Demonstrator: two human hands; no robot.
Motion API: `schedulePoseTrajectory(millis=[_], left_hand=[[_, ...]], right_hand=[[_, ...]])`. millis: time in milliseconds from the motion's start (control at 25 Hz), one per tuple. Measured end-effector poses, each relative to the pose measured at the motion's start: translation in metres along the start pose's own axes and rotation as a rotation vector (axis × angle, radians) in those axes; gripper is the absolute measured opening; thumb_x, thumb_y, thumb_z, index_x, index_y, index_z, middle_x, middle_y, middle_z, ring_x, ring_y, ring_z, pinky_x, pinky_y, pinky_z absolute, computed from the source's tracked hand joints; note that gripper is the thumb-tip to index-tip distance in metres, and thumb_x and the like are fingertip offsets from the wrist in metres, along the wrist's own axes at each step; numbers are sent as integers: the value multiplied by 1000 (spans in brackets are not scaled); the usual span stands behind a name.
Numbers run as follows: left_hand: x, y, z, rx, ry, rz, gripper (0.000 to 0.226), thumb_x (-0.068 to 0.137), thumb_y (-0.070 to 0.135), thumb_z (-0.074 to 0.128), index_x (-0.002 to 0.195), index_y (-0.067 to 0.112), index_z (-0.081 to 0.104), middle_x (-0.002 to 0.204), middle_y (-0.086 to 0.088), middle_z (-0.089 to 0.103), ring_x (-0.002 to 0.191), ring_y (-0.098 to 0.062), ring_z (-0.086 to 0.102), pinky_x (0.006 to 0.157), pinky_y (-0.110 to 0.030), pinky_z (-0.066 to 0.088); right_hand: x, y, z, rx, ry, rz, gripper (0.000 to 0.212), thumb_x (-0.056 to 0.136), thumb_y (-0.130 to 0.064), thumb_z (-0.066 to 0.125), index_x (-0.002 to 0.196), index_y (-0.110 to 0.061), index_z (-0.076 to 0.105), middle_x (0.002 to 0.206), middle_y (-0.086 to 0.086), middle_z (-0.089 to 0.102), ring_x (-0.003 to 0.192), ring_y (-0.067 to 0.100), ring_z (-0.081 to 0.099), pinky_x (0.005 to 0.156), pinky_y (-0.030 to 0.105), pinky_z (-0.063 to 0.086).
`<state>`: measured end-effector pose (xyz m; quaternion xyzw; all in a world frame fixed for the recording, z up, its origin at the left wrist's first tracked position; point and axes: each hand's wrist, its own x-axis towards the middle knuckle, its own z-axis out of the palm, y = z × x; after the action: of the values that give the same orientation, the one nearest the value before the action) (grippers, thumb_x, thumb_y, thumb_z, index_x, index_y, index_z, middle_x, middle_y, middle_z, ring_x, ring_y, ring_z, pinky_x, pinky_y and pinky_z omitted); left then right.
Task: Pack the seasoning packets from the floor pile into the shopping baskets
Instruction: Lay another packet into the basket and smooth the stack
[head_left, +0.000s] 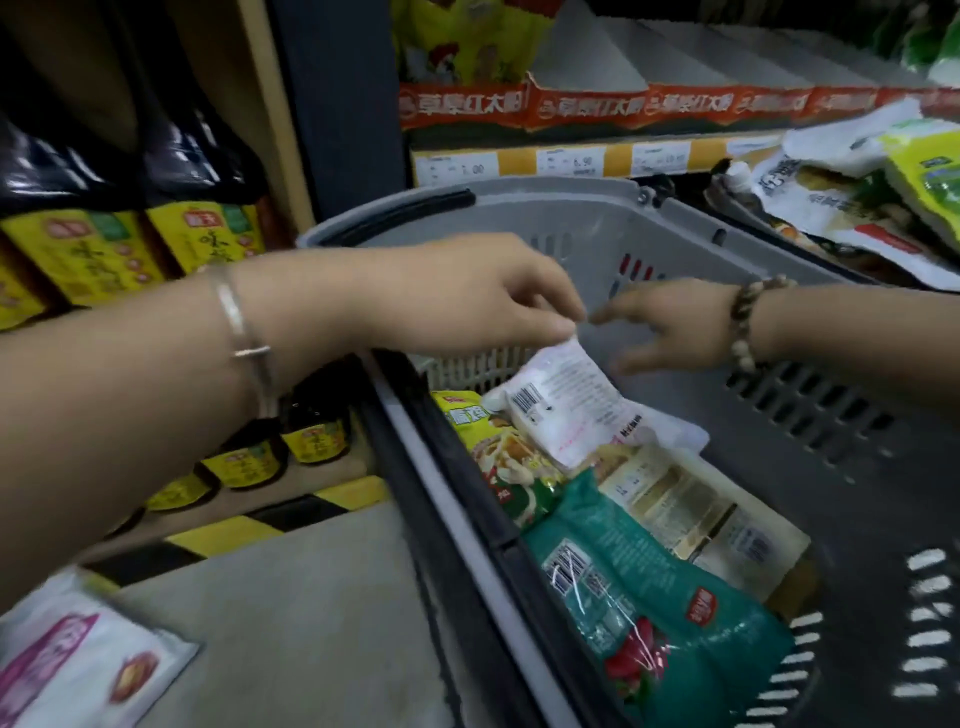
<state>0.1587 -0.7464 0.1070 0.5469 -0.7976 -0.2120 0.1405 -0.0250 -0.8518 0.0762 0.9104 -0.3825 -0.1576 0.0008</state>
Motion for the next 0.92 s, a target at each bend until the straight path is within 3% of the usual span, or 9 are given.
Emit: schedulePoseTrajectory(millis=[160,240,360,400,560,800,920], left_hand=[[-72,-40,-25,-62,413,-77,14,82,31,61,96,31,67,89,16,67,83,7,61,76,-13,47],[-102,-64,-35,-104,501,-154,16,81,31,63,95,27,68,90,9,69,86,-2,64,81,-22,49],[-140,-110,-42,-95,554,-304,18,84,31,66,102,26,68,88,16,64,83,5,58,74,-13,46],[-151,-126,-38,-88,560,-366,20,84,33,66,104,28,67,88,18,62,83,6,57,72,-13,45],[-197,-194,-11,-69,518,-598,30,84,38,65,112,27,63,106,6,67,98,-15,62,87,-35,51],[-280,-276,53,-15,471,-871,39,84,44,61,120,32,59,121,1,64,111,-23,59,85,-31,48],[-305,-302,87,-60,406,-949,33,85,42,57,115,31,60,117,-3,65,108,-28,61,77,-31,48]], right_hand=[[15,-62,-50,344,393,-103,49,86,-35,61,131,-21,48,133,-2,52,112,13,54,88,24,39],[26,-102,-65,335,518,-201,43,87,-30,61,127,-19,52,126,-2,57,105,9,54,86,22,40],[48,-160,-79,299,569,-309,39,86,-22,61,124,-15,55,121,3,60,105,11,56,91,25,42],[57,-178,-82,272,563,-332,39,85,-21,62,123,-15,56,120,5,60,107,16,58,93,29,43],[101,-257,-80,20,437,-404,42,85,-32,57,126,-23,52,126,6,55,116,25,51,95,34,42],[155,-366,-26,-88,113,-457,46,90,-35,52,134,-23,44,137,3,46,122,23,46,94,32,41],[176,-405,13,-94,0,-441,46,89,-35,51,133,-24,45,135,5,46,122,25,47,92,34,44]])
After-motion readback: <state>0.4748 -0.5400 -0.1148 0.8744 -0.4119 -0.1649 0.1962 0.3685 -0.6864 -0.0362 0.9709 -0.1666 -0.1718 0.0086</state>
